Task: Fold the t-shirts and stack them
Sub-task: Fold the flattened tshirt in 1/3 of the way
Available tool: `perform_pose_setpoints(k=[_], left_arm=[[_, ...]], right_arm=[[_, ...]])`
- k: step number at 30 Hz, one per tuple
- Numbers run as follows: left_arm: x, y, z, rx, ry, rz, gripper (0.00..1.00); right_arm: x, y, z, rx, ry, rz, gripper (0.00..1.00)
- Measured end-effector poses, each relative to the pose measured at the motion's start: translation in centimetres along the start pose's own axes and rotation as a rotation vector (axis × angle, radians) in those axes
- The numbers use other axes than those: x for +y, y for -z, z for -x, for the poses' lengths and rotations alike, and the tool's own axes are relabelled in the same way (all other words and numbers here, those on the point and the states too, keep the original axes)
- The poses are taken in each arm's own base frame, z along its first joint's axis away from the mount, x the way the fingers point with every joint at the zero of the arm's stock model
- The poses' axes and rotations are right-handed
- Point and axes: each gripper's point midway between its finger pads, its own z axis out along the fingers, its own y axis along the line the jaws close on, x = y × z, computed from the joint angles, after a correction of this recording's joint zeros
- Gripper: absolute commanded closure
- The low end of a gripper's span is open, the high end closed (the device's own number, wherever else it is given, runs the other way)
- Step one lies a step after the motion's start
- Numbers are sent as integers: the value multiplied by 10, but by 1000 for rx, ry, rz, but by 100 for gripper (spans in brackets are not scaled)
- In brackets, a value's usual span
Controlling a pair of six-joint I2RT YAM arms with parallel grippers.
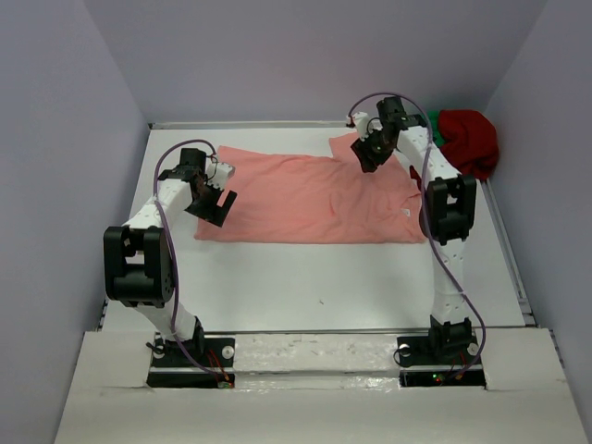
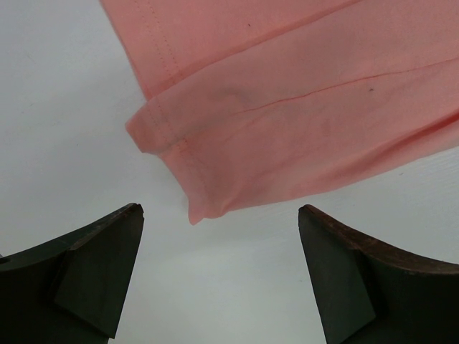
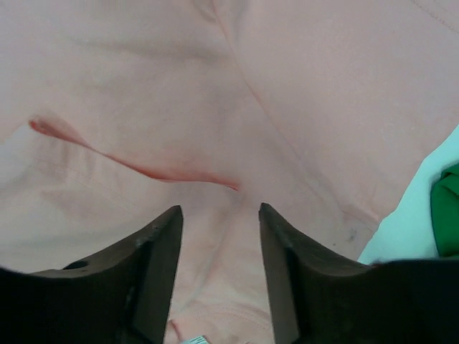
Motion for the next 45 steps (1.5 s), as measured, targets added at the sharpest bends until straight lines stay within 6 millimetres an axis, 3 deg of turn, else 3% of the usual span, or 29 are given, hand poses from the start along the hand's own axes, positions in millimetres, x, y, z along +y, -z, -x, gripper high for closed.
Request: perform_pose_setpoints(k=[1, 4, 10, 16, 33, 40, 45], left_arm=[[0, 0, 0, 0, 0, 0, 1], [0, 0, 0, 0, 2, 0, 1], [0, 0, 0, -1, 3, -1, 1], [-1, 0, 0, -2, 2, -4, 1], [-1, 0, 2, -10, 1, -3, 1], [-1, 2, 3, -18, 1, -6, 1], [-1, 2, 4, -20, 1, -6, 1]], right_arm=[[3, 5, 4, -12, 6, 8, 60], [13, 19, 19, -49, 25, 25, 68], [64, 26, 46, -76, 108, 111, 70], [112, 13, 44, -25, 154, 217, 70], [125, -32, -11, 128, 99, 308, 62], [129, -31, -11, 135, 97, 322, 58], [132, -28, 2, 111, 118, 314, 55]])
